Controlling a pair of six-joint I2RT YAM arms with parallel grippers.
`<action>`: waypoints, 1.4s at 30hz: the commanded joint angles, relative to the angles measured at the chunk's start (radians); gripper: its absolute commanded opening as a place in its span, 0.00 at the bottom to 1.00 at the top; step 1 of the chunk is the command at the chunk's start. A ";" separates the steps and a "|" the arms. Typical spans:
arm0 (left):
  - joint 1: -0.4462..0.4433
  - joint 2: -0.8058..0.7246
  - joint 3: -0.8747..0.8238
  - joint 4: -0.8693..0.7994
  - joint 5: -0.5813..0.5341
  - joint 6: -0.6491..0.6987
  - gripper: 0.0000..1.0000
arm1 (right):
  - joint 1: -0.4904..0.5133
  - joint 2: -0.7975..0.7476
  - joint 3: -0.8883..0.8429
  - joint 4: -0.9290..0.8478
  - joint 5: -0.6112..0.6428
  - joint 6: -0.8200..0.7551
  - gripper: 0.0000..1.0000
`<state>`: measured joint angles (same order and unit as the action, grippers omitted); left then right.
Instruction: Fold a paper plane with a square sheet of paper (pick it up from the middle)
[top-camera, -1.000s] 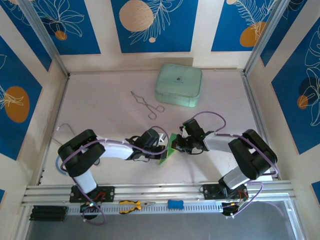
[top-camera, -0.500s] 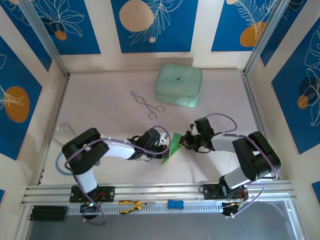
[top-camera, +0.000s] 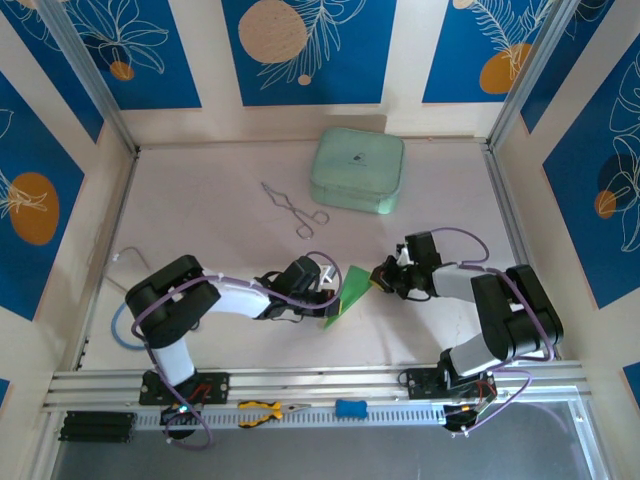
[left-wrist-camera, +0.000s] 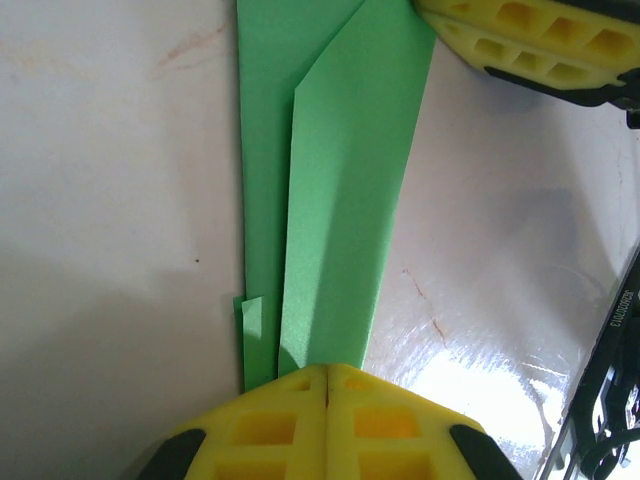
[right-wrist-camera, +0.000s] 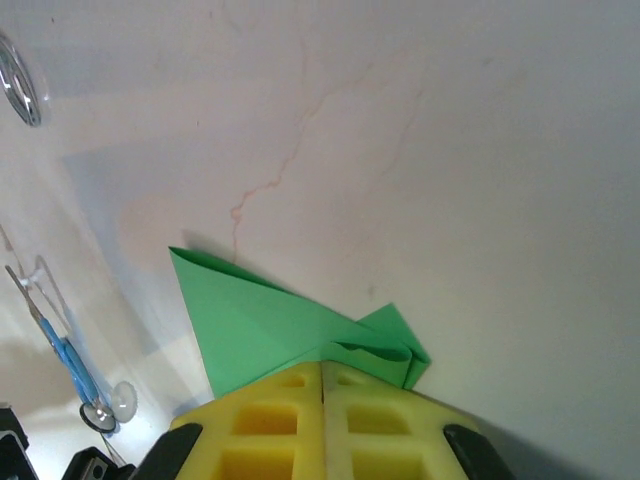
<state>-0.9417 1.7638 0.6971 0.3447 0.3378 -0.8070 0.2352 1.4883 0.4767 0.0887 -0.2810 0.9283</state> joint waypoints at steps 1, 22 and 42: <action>-0.009 0.084 -0.062 -0.210 0.006 -0.007 0.00 | -0.043 0.000 0.015 -0.057 0.107 -0.001 0.05; -0.009 0.065 -0.073 -0.210 0.002 -0.010 0.00 | -0.118 -0.055 -0.007 -0.016 0.127 0.070 0.05; -0.009 0.034 -0.080 -0.207 -0.002 -0.020 0.00 | 0.158 -0.130 -0.037 0.061 0.023 0.009 0.03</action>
<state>-0.9401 1.7550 0.6811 0.3599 0.3397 -0.8143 0.3840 1.3235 0.4618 0.1085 -0.2379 0.9287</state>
